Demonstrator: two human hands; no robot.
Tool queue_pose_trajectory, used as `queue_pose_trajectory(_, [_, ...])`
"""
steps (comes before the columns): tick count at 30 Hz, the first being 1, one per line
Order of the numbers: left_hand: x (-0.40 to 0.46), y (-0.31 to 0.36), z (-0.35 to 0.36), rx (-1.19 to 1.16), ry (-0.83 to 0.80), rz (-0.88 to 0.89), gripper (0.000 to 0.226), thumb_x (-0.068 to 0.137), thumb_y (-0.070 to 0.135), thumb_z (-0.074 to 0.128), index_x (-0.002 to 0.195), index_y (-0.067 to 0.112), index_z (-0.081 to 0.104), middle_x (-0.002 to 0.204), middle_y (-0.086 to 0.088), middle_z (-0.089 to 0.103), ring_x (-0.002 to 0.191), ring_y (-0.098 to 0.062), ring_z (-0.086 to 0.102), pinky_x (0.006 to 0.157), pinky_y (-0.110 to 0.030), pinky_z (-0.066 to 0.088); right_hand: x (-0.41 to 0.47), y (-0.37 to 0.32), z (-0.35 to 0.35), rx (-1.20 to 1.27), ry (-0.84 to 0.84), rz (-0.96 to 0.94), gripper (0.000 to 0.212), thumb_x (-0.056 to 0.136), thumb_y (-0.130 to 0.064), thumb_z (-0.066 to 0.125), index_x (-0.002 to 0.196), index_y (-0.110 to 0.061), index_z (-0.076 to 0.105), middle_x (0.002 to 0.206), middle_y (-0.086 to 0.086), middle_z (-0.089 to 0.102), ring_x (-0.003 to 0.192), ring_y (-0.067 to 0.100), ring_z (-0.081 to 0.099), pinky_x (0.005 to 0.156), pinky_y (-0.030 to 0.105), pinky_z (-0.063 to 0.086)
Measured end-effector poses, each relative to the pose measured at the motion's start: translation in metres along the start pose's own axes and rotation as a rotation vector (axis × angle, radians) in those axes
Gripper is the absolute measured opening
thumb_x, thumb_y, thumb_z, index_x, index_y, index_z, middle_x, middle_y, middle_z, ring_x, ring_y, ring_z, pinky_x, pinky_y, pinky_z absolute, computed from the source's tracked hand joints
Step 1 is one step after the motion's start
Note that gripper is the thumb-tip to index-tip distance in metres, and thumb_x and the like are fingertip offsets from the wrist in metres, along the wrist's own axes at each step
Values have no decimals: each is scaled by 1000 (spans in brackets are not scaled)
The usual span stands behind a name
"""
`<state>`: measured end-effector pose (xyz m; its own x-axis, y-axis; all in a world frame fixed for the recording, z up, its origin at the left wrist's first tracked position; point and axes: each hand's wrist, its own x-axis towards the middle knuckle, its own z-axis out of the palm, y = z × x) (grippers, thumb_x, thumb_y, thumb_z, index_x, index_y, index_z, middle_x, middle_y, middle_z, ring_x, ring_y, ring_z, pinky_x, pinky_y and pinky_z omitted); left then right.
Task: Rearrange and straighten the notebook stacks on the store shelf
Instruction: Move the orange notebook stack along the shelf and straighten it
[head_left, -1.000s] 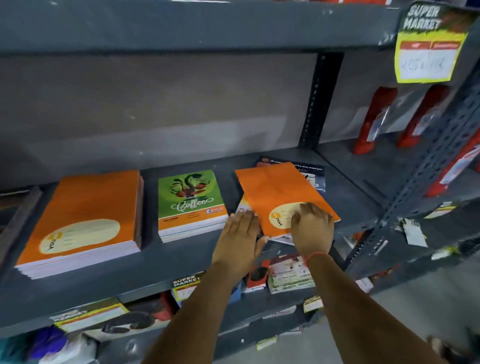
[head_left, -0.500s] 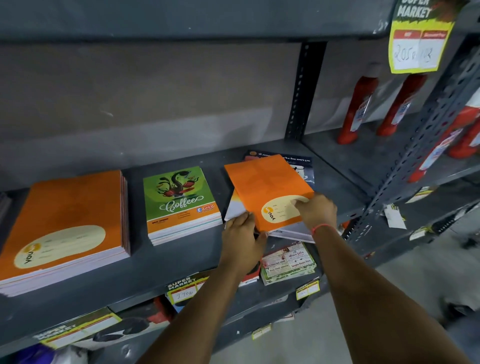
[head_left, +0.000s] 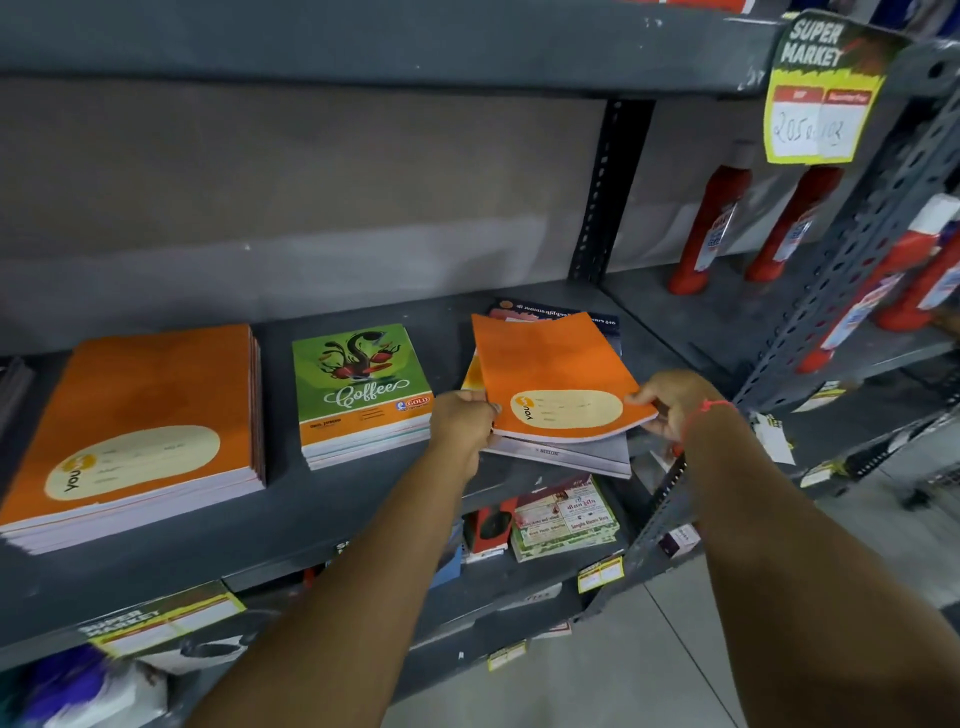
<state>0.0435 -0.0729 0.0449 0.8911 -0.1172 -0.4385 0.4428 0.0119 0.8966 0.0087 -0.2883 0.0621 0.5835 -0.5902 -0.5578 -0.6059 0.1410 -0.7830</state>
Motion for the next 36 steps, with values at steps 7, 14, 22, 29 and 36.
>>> queue_pose_trajectory(7, [-16, 34, -27, 11, 81, 116, 20, 88, -6, 51, 74, 6, 58, 85, -10, 63, 87, -23, 58, 69, -33, 52, -25, -32, 23, 194, -216, -89, 19, 88, 9, 49, 99, 1, 61, 95, 6, 59, 76, 17, 58, 58, 22, 56])
queue_pose_trajectory(14, [-42, 49, -123, -17, 267, 227, 18, 90, -1, 50, 91, 6, 66, 90, -4, 63, 85, -19, 57, 57, -21, 51, -65, -53, 117, 113, -399, -221, 16, 86, 8, 51, 86, -8, 58, 79, 3, 56, 68, 12, 53, 50, 19, 54])
queue_pose_trajectory(22, [-50, 56, -276, 39, 497, 256, 38, 87, -9, 46, 62, 18, 54, 65, 2, 58, 62, -10, 49, 50, -22, 45, -137, -41, 258, 57, -579, -280, 16, 79, 11, 59, 80, -5, 61, 85, 11, 62, 77, 20, 61, 76, 34, 53])
queue_pose_trajectory(29, [-47, 40, -354, 132, 571, 239, 38, 86, -7, 44, 61, 17, 59, 75, -7, 61, 79, -24, 57, 86, -40, 48, -182, -10, 327, -25, -551, -316, 28, 77, 12, 59, 64, -11, 53, 72, 8, 62, 75, 26, 63, 87, 43, 53])
queue_pose_trajectory(36, [-40, 21, -363, 311, 637, 192, 30, 87, 5, 54, 115, 1, 63, 126, -16, 63, 117, -32, 56, 107, -37, 41, -181, 5, 351, -271, -344, -405, 31, 69, 0, 74, 98, 2, 65, 114, 21, 67, 107, 37, 62, 94, 46, 51])
